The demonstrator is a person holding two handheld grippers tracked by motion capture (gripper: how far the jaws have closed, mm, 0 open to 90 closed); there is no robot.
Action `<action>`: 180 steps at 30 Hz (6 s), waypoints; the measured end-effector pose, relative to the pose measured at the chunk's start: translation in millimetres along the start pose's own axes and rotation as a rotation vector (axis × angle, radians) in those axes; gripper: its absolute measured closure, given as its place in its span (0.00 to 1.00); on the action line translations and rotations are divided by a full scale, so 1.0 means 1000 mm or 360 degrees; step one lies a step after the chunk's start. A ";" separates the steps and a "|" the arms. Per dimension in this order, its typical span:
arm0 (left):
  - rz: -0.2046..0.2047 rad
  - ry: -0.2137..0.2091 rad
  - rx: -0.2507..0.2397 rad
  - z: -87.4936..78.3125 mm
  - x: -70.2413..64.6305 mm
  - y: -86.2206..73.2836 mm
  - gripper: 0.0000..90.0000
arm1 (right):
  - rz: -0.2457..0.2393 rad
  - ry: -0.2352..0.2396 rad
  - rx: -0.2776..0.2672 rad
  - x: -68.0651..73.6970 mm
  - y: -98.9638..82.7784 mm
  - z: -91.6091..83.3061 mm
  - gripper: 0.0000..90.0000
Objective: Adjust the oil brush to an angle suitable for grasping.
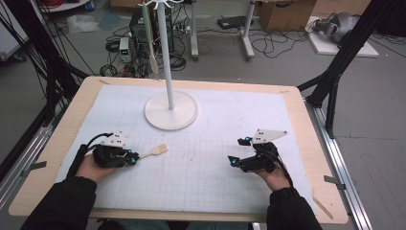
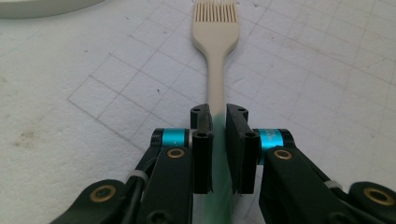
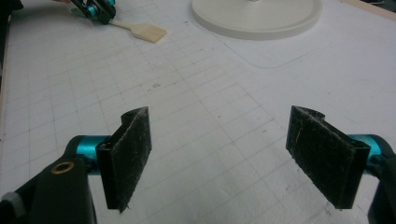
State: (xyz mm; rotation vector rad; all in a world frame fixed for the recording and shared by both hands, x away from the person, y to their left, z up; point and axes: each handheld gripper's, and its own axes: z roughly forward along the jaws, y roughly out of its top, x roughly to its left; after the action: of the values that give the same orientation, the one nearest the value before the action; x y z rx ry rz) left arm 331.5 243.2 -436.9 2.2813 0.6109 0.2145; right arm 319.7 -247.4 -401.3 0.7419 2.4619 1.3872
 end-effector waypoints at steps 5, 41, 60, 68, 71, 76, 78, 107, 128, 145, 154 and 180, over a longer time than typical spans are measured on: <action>0.0007 -0.0001 0.0001 -0.002 0.000 0.001 0.90 | 0.0003 0.0000 -0.0004 0.000 0.000 0.000 0.23; 0.0081 -0.0071 -0.0125 -0.014 -0.005 0.040 0.90 | -0.0062 0.0126 0.0001 -0.003 0.030 0.006 0.23; 0.0186 -0.0112 -0.0154 -0.026 -0.011 0.078 0.90 | -0.0142 0.0212 0.0001 -0.001 0.073 0.015 0.24; 0.0252 -0.0139 -0.0176 -0.034 -0.017 0.099 0.90 | -0.0194 0.0248 0.0010 0.002 0.088 0.017 0.26; 0.0276 -0.0148 -0.0182 -0.038 -0.019 0.108 0.90 | -0.0215 0.0257 0.0007 0.003 0.096 0.017 0.26; 0.0310 -0.0160 -0.0187 -0.041 -0.023 0.119 0.90 | -0.0250 0.0300 -0.0002 0.004 0.111 0.015 0.25; 0.0321 -0.0173 -0.0191 -0.040 -0.024 0.122 0.90 | -0.0263 0.0316 -0.0011 0.006 0.115 0.015 0.26; 0.0449 -0.0348 -0.0180 -0.023 -0.051 0.144 0.90 | -0.0386 0.0562 0.0132 0.026 0.120 0.061 0.34; 0.0484 -0.0402 -0.0167 -0.021 -0.056 0.147 0.90 | -0.0526 0.0704 0.0142 0.035 0.118 0.064 0.65; 0.0448 -0.0419 -0.0150 -0.018 -0.054 0.147 0.83 | -0.0562 0.0686 0.0117 0.036 0.118 0.058 0.67; 0.0369 -0.0421 -0.0130 -0.015 -0.050 0.137 0.65 | -0.0552 0.0637 0.0093 0.032 0.116 0.049 0.66; 0.0324 -0.0391 -0.0112 -0.021 -0.040 0.123 0.73 | -0.0516 0.0608 -0.0010 0.024 0.109 0.028 0.66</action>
State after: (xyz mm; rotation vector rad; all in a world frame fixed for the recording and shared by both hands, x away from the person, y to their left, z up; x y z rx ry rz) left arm 334.5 162.7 -333.7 2.2554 0.2412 0.0503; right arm 345.7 -167.6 -322.6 0.0636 2.6954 1.5153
